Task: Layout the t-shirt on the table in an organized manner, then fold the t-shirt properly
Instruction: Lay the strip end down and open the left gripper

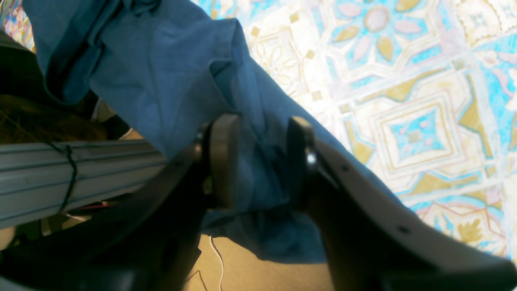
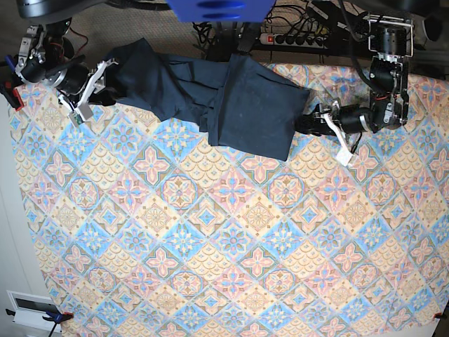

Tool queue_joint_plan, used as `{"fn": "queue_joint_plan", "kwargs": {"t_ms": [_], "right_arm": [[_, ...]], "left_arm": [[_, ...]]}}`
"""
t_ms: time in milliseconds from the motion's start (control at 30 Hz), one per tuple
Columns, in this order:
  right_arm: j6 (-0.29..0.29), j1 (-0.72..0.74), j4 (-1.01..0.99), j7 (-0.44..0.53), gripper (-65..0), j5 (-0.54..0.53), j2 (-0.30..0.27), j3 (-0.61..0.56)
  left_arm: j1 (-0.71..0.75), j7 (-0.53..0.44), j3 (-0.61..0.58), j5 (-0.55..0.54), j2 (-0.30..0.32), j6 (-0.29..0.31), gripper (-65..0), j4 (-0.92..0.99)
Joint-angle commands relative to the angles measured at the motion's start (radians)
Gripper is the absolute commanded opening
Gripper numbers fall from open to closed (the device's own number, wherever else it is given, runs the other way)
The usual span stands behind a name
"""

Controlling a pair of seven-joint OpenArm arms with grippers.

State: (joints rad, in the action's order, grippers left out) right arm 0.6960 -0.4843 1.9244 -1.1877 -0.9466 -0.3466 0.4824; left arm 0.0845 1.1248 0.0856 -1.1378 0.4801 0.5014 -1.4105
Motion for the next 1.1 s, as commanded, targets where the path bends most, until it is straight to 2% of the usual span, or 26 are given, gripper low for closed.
{"fn": "queue_joint_plan", "kwargs": {"t_ms": [0,233,433,700,1067], "right_arm": [[0.002,0.002,0.017,0.016,-45.9,-0.019,-0.012,0.009],[0.002,0.005,0.016,0.018,-45.9,-0.019,-0.012,0.006],[0.002,0.006,0.016,0.016,-45.9,-0.019,-0.012,0.006],[0.002,0.006,0.016,0.015,-45.9,-0.019,-0.012,0.005],[0.002,0.006,0.016,0.013,-45.9,-0.019,-0.012,0.005]], "left_arm": [[-0.016,-0.001,0.024,-0.043,0.013,0.01,-36.9,-0.016],[-0.012,0.028,0.044,-0.086,0.015,0.01,-36.9,-0.016],[-0.021,0.028,-0.073,-0.08,0.013,0.004,-36.9,-0.016],[-0.021,0.024,-0.085,0.078,0.009,0.003,-36.9,-0.016],[-0.022,0.021,-0.103,0.083,-0.021,0.004,-37.3,-0.006]]}}
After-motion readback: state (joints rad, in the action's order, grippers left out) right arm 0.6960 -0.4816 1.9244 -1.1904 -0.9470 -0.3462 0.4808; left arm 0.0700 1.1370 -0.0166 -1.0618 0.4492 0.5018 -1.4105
